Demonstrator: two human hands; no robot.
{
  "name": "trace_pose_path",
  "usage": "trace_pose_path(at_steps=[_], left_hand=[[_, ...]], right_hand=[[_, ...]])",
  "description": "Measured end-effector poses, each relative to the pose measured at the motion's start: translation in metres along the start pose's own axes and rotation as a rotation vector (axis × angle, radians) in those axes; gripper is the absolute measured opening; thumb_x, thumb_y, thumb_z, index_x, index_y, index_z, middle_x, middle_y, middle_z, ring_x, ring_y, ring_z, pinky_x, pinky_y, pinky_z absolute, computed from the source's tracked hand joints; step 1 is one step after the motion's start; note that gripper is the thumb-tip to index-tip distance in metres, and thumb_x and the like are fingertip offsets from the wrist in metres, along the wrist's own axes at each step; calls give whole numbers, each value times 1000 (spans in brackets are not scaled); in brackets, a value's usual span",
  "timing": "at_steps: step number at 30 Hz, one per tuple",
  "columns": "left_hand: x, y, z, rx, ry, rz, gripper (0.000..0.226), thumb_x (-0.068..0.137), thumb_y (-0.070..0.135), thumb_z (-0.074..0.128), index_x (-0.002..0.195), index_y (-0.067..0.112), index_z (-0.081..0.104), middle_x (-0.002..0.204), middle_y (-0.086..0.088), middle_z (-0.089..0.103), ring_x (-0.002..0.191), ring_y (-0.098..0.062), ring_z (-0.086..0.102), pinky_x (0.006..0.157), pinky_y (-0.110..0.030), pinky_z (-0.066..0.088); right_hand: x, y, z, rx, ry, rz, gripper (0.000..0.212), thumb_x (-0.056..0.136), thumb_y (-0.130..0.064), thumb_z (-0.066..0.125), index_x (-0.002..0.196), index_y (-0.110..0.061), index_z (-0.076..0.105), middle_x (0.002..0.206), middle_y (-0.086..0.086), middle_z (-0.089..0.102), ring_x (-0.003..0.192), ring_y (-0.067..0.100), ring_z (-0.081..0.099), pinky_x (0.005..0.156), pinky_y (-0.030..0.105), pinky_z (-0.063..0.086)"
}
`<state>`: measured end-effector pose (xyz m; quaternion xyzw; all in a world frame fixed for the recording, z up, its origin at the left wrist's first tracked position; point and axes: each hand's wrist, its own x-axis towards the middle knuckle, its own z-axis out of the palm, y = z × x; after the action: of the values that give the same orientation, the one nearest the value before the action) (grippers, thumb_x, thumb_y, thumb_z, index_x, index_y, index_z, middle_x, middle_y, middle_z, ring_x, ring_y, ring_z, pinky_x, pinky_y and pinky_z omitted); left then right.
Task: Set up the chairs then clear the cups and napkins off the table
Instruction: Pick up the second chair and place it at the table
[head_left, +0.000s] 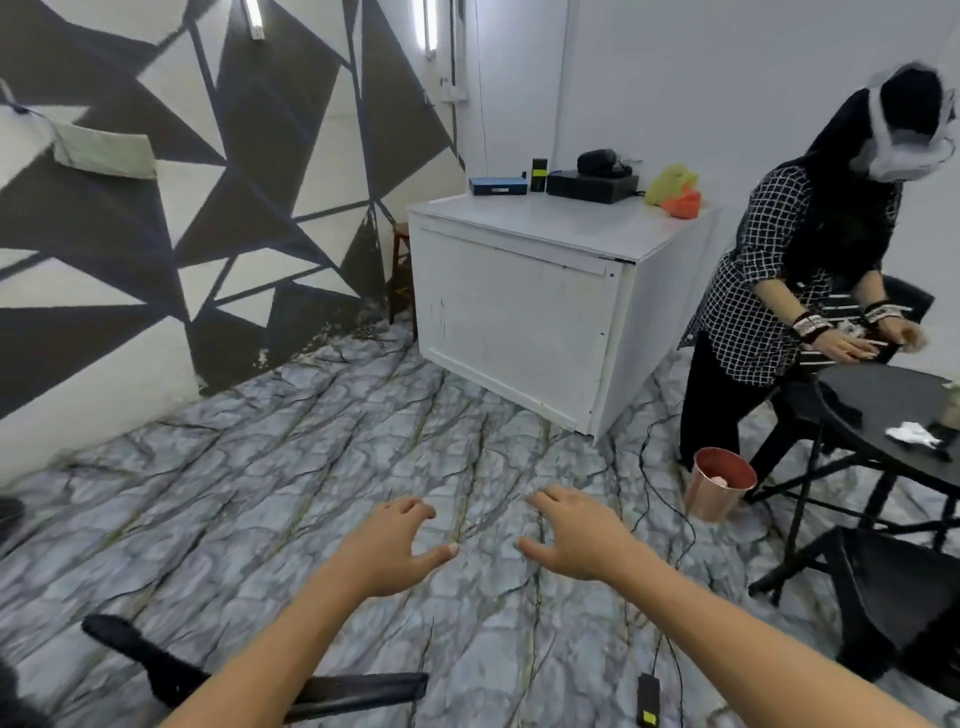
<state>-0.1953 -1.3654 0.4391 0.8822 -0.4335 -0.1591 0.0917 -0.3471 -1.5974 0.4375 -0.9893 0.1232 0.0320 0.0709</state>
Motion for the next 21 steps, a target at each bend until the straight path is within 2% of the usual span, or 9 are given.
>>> trace_pose_path(at_steps=[3, 9, 12, 21], left_hand=[[21, 3, -5, 5, 2, -38, 78, 91, 75, 42, 149, 23, 41, 155, 4, 39, 138, -20, 40, 109, -40, 44], [80, -15, -21, 50, 42, -105, 73, 92, 73, 42, 146, 23, 44, 151, 3, 41, 134, -20, 42, 107, -37, 41], [121, -38, -29, 50, 51, -129, 73, 91, 76, 40, 144, 25, 45, 148, 4, 43, 133, -19, 42, 108, -41, 41], [232, -116, -73, -51, 95, -228, 74, 91, 75, 41, 144, 24, 45, 149, 3, 43, 134, -20, 42, 108, -38, 42]], right_hand=[[30, 15, -5, 0, 1, -53, 74, 89, -70, 39, 144, -20, 39, 142, 3, 47, 128, 24, 45, 105, 40, 41], [112, 32, -16, -30, 17, -142, 70, 89, -67, 41, 140, -19, 43, 136, 3, 51, 122, 24, 49, 98, 39, 44], [166, 37, -24, -57, 26, -185, 69, 89, -67, 41, 139, -19, 44, 137, 3, 51, 123, 24, 49, 98, 38, 45], [333, 40, -50, -55, -15, -273, 71, 91, -65, 42, 144, -19, 40, 141, 4, 48, 127, 24, 47, 100, 38, 44]])
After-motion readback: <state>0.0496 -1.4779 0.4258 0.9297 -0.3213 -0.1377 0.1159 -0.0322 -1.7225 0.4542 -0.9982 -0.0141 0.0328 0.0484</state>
